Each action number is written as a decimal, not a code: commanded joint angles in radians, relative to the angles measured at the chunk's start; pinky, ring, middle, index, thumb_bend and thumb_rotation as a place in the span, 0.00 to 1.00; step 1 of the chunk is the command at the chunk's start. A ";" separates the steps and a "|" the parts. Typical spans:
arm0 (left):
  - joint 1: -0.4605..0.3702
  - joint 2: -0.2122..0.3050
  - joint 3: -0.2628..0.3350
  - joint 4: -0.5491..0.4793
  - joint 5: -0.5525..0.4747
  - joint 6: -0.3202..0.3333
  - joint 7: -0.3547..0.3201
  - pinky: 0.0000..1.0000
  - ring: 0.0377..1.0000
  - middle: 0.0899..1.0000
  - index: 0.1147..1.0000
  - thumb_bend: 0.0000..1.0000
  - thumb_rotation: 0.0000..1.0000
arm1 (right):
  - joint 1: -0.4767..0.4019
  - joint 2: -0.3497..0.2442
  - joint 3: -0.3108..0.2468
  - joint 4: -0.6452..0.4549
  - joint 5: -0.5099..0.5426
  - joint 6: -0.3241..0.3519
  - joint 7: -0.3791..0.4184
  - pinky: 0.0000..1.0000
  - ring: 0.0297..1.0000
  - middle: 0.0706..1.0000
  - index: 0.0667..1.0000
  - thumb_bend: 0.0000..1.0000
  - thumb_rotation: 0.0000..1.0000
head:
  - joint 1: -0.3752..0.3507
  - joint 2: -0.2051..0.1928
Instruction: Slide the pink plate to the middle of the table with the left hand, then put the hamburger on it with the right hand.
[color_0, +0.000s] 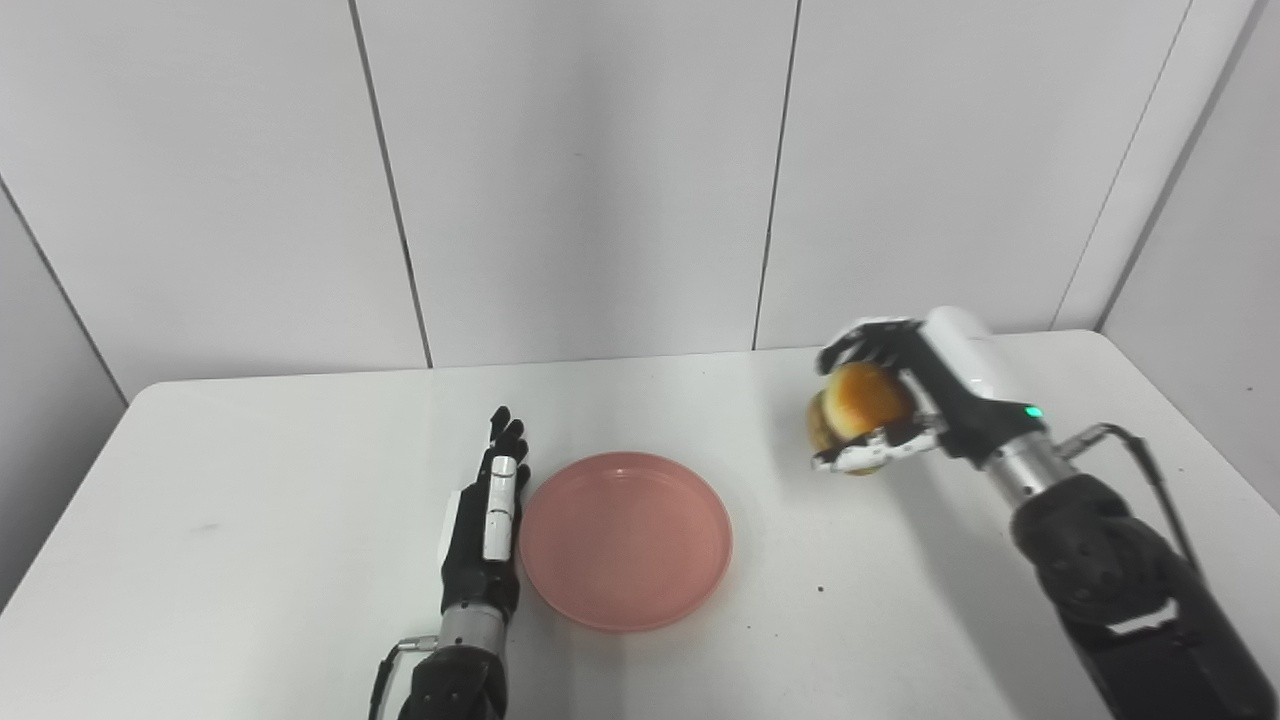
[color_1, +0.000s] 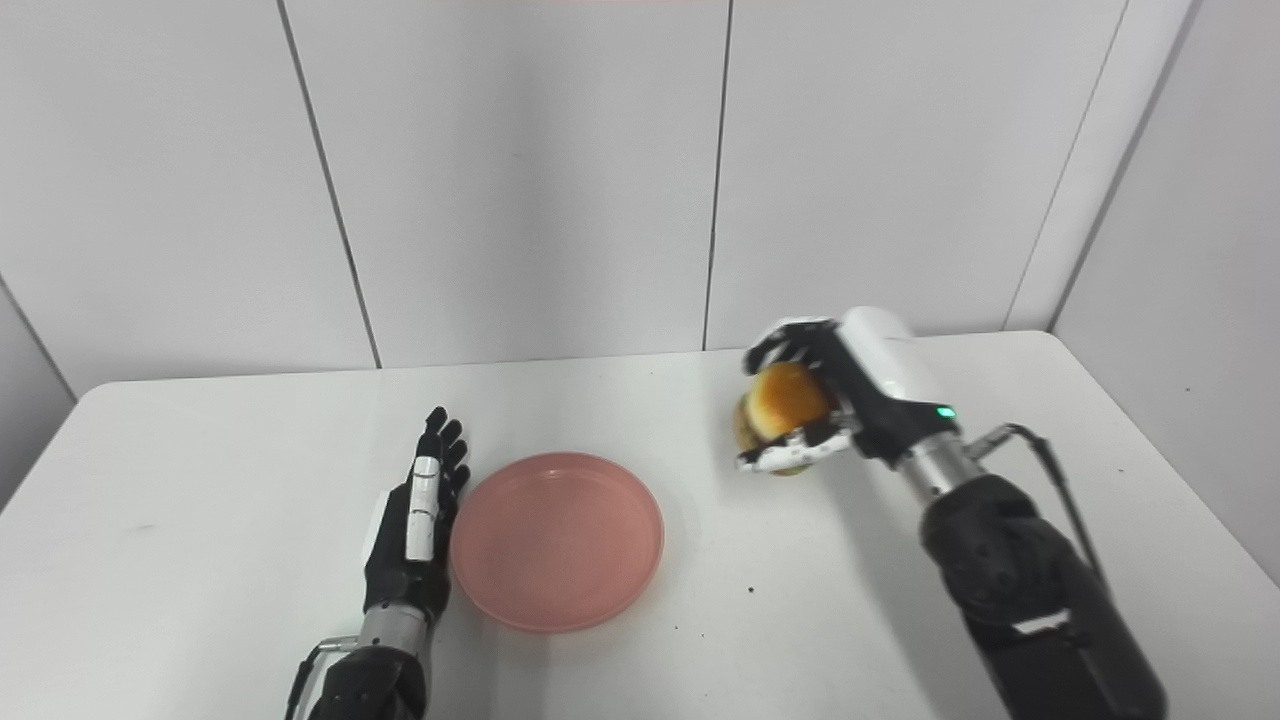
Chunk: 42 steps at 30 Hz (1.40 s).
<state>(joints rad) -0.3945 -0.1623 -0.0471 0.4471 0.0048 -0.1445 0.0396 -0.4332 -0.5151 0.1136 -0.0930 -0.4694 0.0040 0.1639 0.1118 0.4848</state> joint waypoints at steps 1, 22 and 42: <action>0.060 -0.026 -0.011 0.065 0.003 -0.002 0.008 1.00 1.00 0.99 1.00 0.71 1.00 | -0.089 0.010 0.021 -0.026 -0.006 -0.067 0.005 0.33 0.36 0.40 0.47 0.52 0.00 | 0.017 0.003; 0.029 -0.059 -0.018 0.125 0.027 -0.051 0.043 1.00 1.00 1.00 1.00 0.66 1.00 | -0.163 0.159 0.223 0.109 -0.117 -0.140 0.087 0.26 0.32 0.40 0.50 0.51 0.00 | 0.102 0.005; 0.043 -0.065 -0.025 0.105 0.026 -0.054 0.045 1.00 1.00 1.00 1.00 0.65 1.00 | -0.181 0.165 0.277 0.269 -0.220 -0.165 0.082 0.35 0.36 0.44 0.53 0.51 0.00 | 0.095 0.018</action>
<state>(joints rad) -0.4216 -0.2198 -0.0701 0.5096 0.0297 -0.1907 0.0836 -0.5737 -0.3539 0.3979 0.1951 -0.6834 -0.1340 0.2716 0.2071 0.5016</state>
